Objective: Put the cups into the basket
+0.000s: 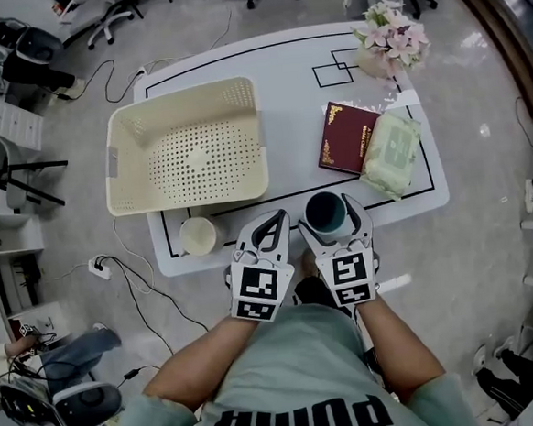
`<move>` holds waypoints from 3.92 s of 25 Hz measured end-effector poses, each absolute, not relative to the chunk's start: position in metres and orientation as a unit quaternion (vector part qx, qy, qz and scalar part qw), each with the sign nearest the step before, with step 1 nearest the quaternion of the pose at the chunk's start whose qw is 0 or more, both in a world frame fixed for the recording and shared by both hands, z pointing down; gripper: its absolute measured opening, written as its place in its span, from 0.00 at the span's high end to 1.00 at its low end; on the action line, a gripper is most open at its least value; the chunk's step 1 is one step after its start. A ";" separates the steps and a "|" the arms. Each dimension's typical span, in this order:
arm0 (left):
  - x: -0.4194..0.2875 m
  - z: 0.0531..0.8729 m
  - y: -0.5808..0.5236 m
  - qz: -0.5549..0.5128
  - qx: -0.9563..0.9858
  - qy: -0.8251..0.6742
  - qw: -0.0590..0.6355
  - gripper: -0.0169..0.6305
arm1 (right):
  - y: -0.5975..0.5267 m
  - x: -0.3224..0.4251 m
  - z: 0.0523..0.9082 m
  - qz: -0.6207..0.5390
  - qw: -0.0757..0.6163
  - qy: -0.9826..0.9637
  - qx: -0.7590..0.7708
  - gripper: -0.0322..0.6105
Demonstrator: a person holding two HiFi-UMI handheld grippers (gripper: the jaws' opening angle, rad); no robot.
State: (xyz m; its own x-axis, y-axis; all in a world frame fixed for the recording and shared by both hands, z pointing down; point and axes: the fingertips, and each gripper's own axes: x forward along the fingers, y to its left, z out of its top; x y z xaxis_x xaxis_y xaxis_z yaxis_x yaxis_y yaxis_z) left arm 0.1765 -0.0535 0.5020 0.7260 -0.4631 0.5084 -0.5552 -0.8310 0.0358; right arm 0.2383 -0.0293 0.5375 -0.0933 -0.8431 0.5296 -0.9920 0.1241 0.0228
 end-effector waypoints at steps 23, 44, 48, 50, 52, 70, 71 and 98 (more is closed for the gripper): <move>0.179 0.465 -0.057 0.209 0.926 -0.299 0.093 0.97 | -0.029 0.240 0.466 0.126 0.186 -0.734 0.641 0.35; 0.083 0.392 -0.099 0.151 0.898 -0.406 0.084 0.97 | -0.072 0.156 0.373 0.075 0.155 -0.796 0.581 0.35; 0.058 0.382 -0.114 0.145 0.887 -0.430 0.084 0.97 | -0.087 0.137 0.367 0.066 0.155 -0.808 0.564 0.35; 0.047 0.378 -0.122 0.144 0.882 -0.442 0.083 0.97 | -0.096 0.127 0.363 0.066 0.152 -0.815 0.555 0.35; 0.036 0.375 -0.130 0.142 0.877 -0.451 0.082 0.97 | -0.105 0.119 0.360 0.067 0.149 -0.821 0.547 0.35; 0.002 0.361 -0.227 0.138 0.858 -0.488 0.078 0.97 | -0.202 0.094 0.369 0.085 0.165 -0.823 0.537 0.35; 0.002 0.361 -0.231 0.139 0.858 -0.488 0.078 0.97 | -0.208 0.093 0.370 0.087 0.165 -0.822 0.538 0.35; -0.005 0.410 -0.306 0.167 0.844 -0.493 0.124 0.97 | -0.307 0.096 0.458 0.130 0.201 -0.805 0.542 0.35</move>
